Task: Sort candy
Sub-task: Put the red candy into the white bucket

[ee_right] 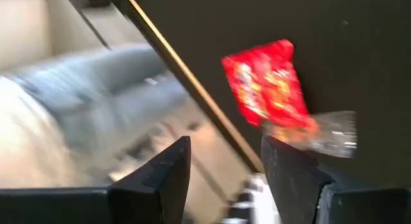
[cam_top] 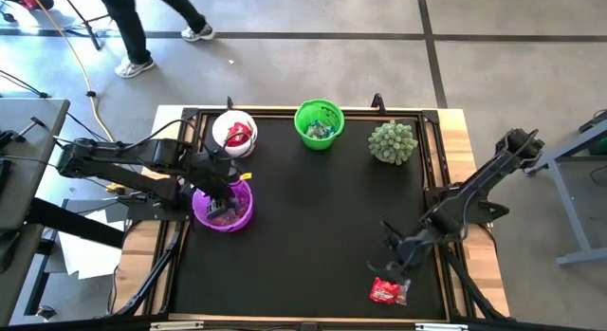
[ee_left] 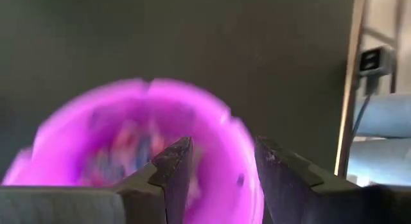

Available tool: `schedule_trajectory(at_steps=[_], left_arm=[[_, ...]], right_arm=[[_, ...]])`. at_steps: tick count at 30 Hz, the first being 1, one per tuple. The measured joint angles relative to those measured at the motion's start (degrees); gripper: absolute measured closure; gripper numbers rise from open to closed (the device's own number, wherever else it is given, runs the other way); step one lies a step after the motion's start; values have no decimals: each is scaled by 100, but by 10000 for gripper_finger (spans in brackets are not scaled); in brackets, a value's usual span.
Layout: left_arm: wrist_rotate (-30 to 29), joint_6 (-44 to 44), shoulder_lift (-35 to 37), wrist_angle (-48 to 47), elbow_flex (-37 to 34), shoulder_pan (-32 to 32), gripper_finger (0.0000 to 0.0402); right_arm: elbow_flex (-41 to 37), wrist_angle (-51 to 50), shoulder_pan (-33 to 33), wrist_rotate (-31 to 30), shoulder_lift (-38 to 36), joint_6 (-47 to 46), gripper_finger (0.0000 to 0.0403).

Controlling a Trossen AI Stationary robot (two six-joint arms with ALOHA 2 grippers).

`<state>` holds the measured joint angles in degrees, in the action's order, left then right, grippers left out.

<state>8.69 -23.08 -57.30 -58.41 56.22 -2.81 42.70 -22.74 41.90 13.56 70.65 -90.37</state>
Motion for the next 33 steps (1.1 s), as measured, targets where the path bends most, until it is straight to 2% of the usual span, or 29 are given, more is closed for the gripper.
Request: schedule_trajectory(at_steps=[2, 5, 9, 13, 21, 28, 33], left_arm=[[1, 400, 4, 464, -1, 0, 245], [0, 859, 4, 1272, -1, 0, 245], [-14, 971, -30, 2293, -1, 0, 245], [-21, 974, -29, 2907, -1, 2, 245], [-24, 967, -31, 3467, -1, 2, 245], [-35, 670, -31, 3475, -1, 2, 245], [-37, 515, -31, 3473, -1, 2, 245]], right_arm=[[-2, -137, 189, -4, 144, 384, 217], [-2, 168, 383, -4, 424, 581, 217], [-2, 721, 585, -4, 951, 641, 217], [-2, 787, 665, 95, 1545, 764, 217], [34, 841, 480, 274, 2426, 1673, 218], [8, 871, 313, 470, 2331, 1666, 218], [-17, 1154, 307, 452, 2157, 1257, 217]])
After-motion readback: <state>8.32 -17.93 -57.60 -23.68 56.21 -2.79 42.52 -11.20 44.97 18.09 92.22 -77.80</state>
